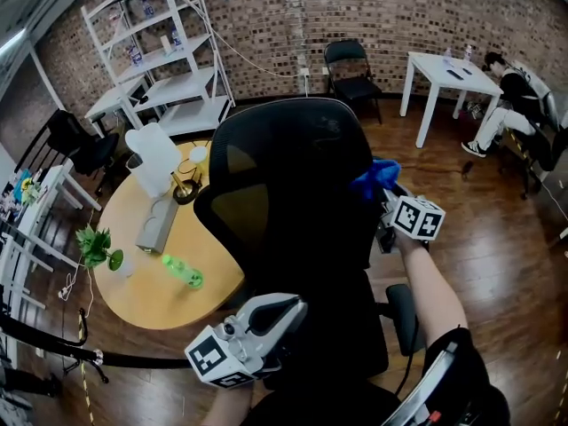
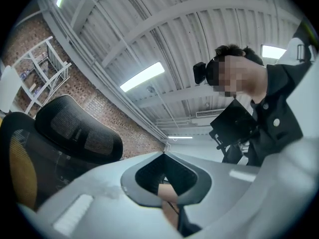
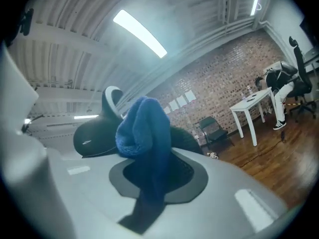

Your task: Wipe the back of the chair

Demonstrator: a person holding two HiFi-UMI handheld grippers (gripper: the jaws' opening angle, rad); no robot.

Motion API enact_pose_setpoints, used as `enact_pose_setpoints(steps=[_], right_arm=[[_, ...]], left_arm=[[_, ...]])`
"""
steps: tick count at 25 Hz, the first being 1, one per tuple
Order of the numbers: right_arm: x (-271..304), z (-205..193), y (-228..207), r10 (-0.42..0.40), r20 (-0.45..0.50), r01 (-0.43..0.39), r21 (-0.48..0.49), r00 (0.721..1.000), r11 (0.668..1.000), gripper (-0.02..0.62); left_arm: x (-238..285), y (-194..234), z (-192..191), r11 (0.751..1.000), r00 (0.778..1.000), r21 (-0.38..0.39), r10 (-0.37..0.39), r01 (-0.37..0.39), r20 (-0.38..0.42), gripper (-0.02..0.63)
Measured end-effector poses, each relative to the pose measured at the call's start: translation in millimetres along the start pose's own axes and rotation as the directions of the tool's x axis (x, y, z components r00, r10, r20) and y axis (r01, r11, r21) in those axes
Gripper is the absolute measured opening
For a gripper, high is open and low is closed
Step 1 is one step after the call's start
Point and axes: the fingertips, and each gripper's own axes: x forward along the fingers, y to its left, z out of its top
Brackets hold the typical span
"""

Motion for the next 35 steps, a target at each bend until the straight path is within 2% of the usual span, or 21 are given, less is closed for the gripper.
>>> enact_pose_setpoints(steps=[4,6,10,12,13,15,18,22,25,30,35], right_arm=[[-23.3,12.5,-33.7,-0.086,0.026,0.086,-0.013,0.996,0.996,0.058],[-35.9,20.8,-54.7,-0.172,0.033,0.173,-0.044,0.985,0.984,0.058],[-76.0,36.2,-100.0,-0.379,0.081,0.384,-0.059,0.922,0.921,0.058],[-92.0,33.0,-109.3,-0.442,0.100,0.448,-0.045,0.891,0.893,0.058],[-93.9,27.2,-108.9,-0.451,0.098,0.456,-0.039,0.887,0.889,0.058],[-86.3,8.5,-96.9,-0.431,0.071,0.435,-0.041,0.899,0.900,0.058],[-56.2,-27.2,-59.3,-0.348,-0.004,0.346,-0.091,0.938,0.934,0.058],[-23.5,-56.6,-18.0,-0.291,-0.039,0.286,-0.103,0.956,0.953,0.058],[-5.8,-76.0,13.4,-0.211,-0.076,0.198,-0.149,0.975,0.969,0.058],[19.2,-100.5,63.5,-0.103,-0.125,0.080,-0.176,0.987,0.981,0.058],[41.4,-133.6,121.3,0.006,-0.193,-0.047,-0.209,0.981,0.977,0.058]], left_arm=[[5.0,-0.7,-4.6,1.000,1.000,-0.016,-0.026,0.026,-0.002,-0.003],[6.4,-0.8,-4.6,0.999,0.999,-0.024,-0.040,0.040,0.000,-0.003],[6.1,-0.4,-7.6,0.998,0.999,-0.044,-0.053,0.053,0.005,-0.003],[2.7,1.3,-8.5,0.997,0.999,-0.052,-0.053,0.053,0.008,-0.003],[0.5,2.5,-7.7,0.997,0.999,-0.054,-0.051,0.051,0.011,-0.003],[-4.8,4.3,-5.2,0.998,0.999,-0.055,-0.043,0.044,0.014,-0.003],[-14.3,7.1,-1.0,0.999,1.000,-0.050,-0.020,0.021,0.019,-0.003],[-32.2,12.8,4.6,0.999,0.999,-0.041,0.026,-0.025,0.024,-0.003],[-46.5,15.7,6.4,0.998,0.998,-0.034,0.058,-0.057,0.027,-0.003],[-67.2,18.4,12.7,0.994,0.993,-0.028,0.109,-0.108,0.041,-0.003],[-89.8,19.0,17.0,0.986,0.985,-0.025,0.166,-0.165,0.051,-0.003]])
